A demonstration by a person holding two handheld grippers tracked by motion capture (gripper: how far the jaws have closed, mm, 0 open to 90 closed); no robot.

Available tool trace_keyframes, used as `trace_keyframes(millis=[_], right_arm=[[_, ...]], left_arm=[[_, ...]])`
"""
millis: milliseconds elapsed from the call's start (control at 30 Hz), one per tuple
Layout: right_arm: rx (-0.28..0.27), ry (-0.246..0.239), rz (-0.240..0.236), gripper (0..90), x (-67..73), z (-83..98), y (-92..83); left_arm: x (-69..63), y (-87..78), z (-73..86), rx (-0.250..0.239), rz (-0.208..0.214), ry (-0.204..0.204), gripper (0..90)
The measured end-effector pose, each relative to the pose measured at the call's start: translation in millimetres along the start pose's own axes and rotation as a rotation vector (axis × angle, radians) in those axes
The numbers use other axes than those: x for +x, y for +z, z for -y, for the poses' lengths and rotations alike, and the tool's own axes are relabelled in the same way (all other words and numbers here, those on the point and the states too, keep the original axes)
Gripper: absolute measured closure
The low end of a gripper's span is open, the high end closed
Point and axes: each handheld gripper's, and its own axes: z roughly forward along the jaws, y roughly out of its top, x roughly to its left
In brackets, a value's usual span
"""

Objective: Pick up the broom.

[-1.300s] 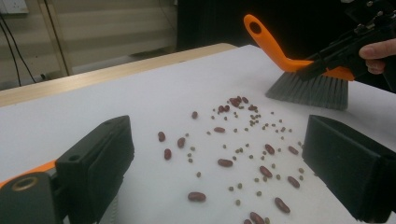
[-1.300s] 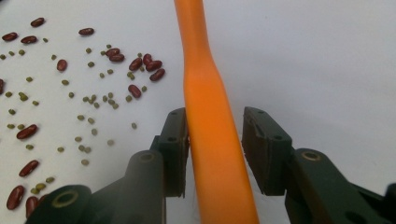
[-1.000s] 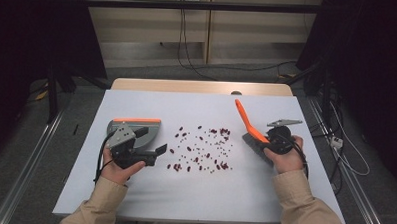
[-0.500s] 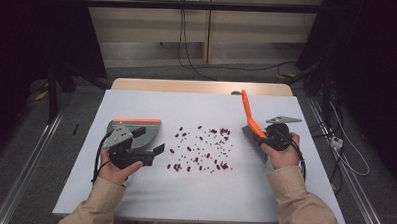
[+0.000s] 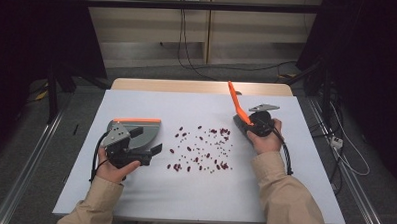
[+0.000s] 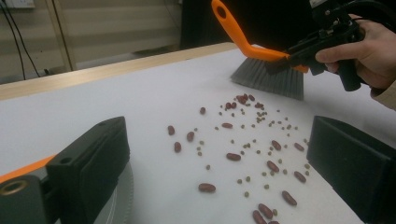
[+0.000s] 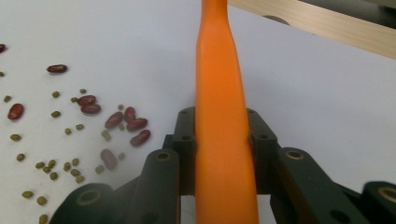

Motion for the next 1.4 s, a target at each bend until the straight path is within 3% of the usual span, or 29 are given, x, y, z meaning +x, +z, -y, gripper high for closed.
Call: trace_keyframes(millis=[67,267,633,700,933,1400], right_arm=[[0.017,-0.042,0.001,71.3,5.8,-2.6,1.4],[0.032,-0.099,-0.001,71.2,19.6,-4.2,2.0],[0.027,-0.141,-0.065,71.1,45.1,-4.9,-0.1],[0.031,-0.168,-0.054,71.1,50.5,-5.0,-0.5],[0.028,-0.148,-0.069,71.1,51.8,-4.0,-1.6],[0.04,-0.222,-0.086,70.9,62.2,-1.6,-4.5]], left_arm=[[1.7,0.0,1.1,0.006,0.002,-0.009,4.8],[6.4,-4.6,2.5,0.006,0.009,0.0,4.0],[21.8,-21.5,13.6,0.013,-0.001,-0.01,3.5],[22.5,-23.6,14.5,0.01,-0.004,-0.008,3.5],[23.0,-27.4,16.1,-0.002,0.008,-0.005,3.5],[26.2,-26.8,16.1,-0.018,0.021,-0.011,3.6]])
